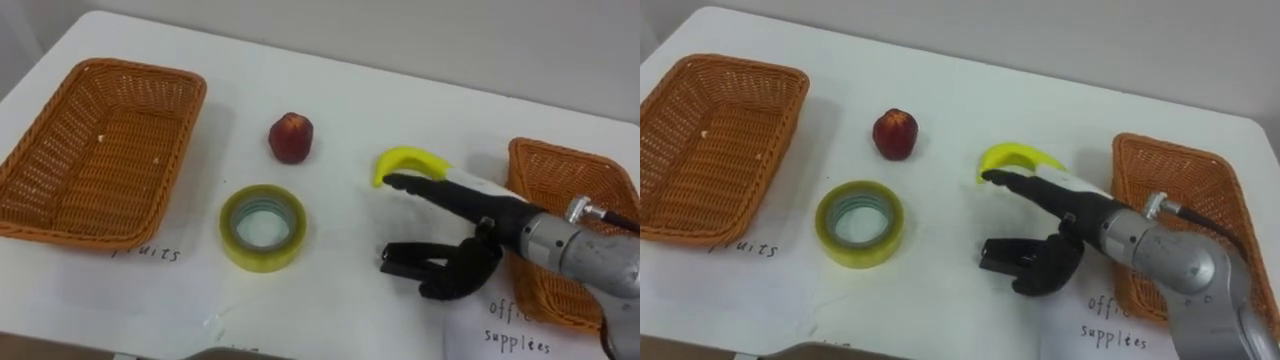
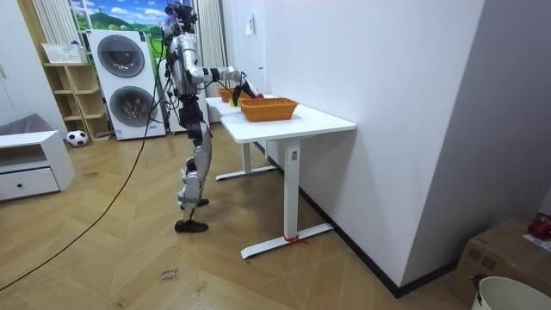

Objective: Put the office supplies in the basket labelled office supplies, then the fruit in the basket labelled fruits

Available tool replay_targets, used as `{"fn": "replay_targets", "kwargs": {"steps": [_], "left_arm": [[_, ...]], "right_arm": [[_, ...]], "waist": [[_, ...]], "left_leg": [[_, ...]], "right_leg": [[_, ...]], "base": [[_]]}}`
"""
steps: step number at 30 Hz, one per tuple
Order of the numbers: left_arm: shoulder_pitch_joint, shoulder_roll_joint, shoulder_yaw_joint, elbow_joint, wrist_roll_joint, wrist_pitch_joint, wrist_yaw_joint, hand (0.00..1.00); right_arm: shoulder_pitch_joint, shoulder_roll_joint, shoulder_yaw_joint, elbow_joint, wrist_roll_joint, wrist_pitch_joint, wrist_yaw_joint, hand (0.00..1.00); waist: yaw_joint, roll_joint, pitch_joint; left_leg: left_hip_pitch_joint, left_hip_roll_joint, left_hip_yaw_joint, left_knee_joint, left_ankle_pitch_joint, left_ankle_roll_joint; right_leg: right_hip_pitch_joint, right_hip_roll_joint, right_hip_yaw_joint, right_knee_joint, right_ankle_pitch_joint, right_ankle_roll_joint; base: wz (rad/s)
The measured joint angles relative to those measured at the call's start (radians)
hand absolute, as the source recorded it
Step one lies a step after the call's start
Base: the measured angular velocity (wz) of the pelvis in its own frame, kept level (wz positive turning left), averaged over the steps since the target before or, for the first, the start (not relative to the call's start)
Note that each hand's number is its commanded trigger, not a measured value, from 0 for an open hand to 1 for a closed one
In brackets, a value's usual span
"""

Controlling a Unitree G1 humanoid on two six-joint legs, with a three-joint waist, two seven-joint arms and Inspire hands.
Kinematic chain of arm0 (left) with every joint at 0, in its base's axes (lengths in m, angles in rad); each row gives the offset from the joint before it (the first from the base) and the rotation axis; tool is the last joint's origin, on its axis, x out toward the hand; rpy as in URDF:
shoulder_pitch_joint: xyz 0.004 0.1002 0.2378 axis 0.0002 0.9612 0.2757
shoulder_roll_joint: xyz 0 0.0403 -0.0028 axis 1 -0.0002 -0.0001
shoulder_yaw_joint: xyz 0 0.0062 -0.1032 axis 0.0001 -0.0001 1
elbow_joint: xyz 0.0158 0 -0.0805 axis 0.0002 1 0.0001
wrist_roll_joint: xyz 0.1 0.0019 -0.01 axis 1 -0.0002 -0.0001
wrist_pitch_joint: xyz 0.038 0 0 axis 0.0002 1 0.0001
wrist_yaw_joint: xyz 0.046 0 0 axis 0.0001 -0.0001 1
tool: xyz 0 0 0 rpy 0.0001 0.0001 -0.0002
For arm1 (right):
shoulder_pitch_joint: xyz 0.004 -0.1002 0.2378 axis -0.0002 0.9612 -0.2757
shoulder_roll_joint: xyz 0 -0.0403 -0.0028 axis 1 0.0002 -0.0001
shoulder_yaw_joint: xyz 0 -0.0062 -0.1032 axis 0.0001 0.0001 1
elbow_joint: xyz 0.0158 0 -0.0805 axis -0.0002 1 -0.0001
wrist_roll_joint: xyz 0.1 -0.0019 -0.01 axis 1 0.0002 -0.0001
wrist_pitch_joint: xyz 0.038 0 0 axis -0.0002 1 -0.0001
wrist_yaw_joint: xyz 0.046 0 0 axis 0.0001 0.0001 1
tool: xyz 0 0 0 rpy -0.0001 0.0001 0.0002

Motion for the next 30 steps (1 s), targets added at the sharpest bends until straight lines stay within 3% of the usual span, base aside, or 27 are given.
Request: {"fn": "replay_targets", "kwargs": {"steps": [1,3,4,5,6,7,8,10,16,22,30], "left_arm": [[0.001,0.003,0.001,0.010,0.000,0.002,0.001,0.00],[-0.006,0.001,-0.002,0.013,0.000,0.014,0.001,0.00],[-0.010,0.004,-0.014,0.013,0.000,0.017,0.001,0.00],[-0.009,0.010,-0.017,0.012,0.000,0.017,0.002,0.00],[-0.010,0.021,-0.010,0.014,0.000,0.018,0.009,0.00],[-0.014,0.016,-0.006,0.033,0.003,0.021,0.017,0.00],[-0.014,0.014,-0.009,0.039,0.003,0.021,0.019,0.00],[-0.016,0.000,-0.020,0.039,0.002,0.022,0.019,0.00],[-0.017,0.001,-0.022,0.027,0.002,0.036,0.050,0.00],[-0.012,0.003,-0.030,0.026,0.002,0.036,0.069,0.00],[0.004,0.005,-0.038,0.012,0.002,0.035,0.070,0.00]], "right_arm": [[0.002,0.001,0.000,0.003,-0.014,0.004,0.004,0.00],[0.002,0.000,-0.001,0.008,-0.020,0.008,0.004,0.00],[0.003,0.002,0.004,0.022,-0.021,0.009,0.004,0.00],[0.002,0.008,0.009,0.029,-0.027,0.009,0.004,0.00],[-0.005,0.021,0.019,0.026,-0.043,0.008,0.004,0.00],[-0.003,0.022,0.021,0.025,-0.047,0.009,0.005,0.00],[0.000,0.021,0.023,0.026,-0.049,0.013,0.005,0.00],[0.003,0.020,0.023,0.034,-0.048,0.023,0.008,0.00],[0.003,0.020,0.029,0.035,-0.052,0.025,0.016,0.00],[0.003,0.026,0.029,0.035,-0.085,0.024,0.012,0.00],[0.003,0.045,0.030,0.032,-0.085,0.023,-0.018,0.00]], "waist": [[0.000,-0.008,-0.0056],[-0.002,-0.007,-0.0060],[0.001,0.009,0.0036],[0.003,0.009,-0.0004],[0.016,-0.011,-0.0074],[0.002,-0.011,-0.0118],[-0.011,-0.012,-0.0110],[-0.025,-0.005,-0.0085],[0.000,-0.004,-0.0058],[0.001,0.000,-0.0044],[-0.001,0.005,-0.0144]], "left_leg": [[-0.006,-0.005,-0.001,0.001,0.000,0.000],[0.005,0.000,-0.006,-0.011,0.001,-0.001],[0.020,0.026,-0.049,-0.018,0.004,-0.004],[0.019,0.034,-0.078,-0.015,0.004,-0.005],[0.006,0.035,-0.112,-0.008,0.001,-0.010],[0.003,0.039,-0.099,-0.006,-0.010,-0.030],[0.003,0.040,-0.072,-0.006,-0.008,-0.033],[0.021,0.049,0.033,-0.015,-0.005,-0.036],[0.031,0.043,0.091,-0.021,-0.005,-0.036],[0.028,0.037,0.102,-0.020,-0.004,-0.033],[0.030,0.036,0.103,-0.017,-0.002,-0.031]], "right_leg": [[0.020,0.000,-0.001,-0.020,0.003,-0.003],[0.019,0.004,-0.004,-0.010,0.004,-0.005],[-0.032,0.013,0.007,0.070,-0.017,-0.022],[-0.054,0.031,0.042,0.051,-0.027,-0.033],[-0.083,0.064,0.092,-0.067,0.017,-0.058],[-0.069,0.066,0.065,-0.092,0.049,-0.071],[-0.060,0.066,0.059,-0.093,0.050,-0.071],[-0.037,0.071,0.072,-0.094,0.049,-0.071],[-0.029,0.075,0.080,-0.106,0.052,-0.065],[-0.029,0.067,0.081,-0.105,0.051,-0.059],[-0.027,0.065,0.080,-0.103,0.051,-0.059]], "base": [[0.00],[0.03],[-0.11],[-0.32],[-0.10],[0.11],[0.53],[0.37],[-0.05],[0.02],[0.00]]}}
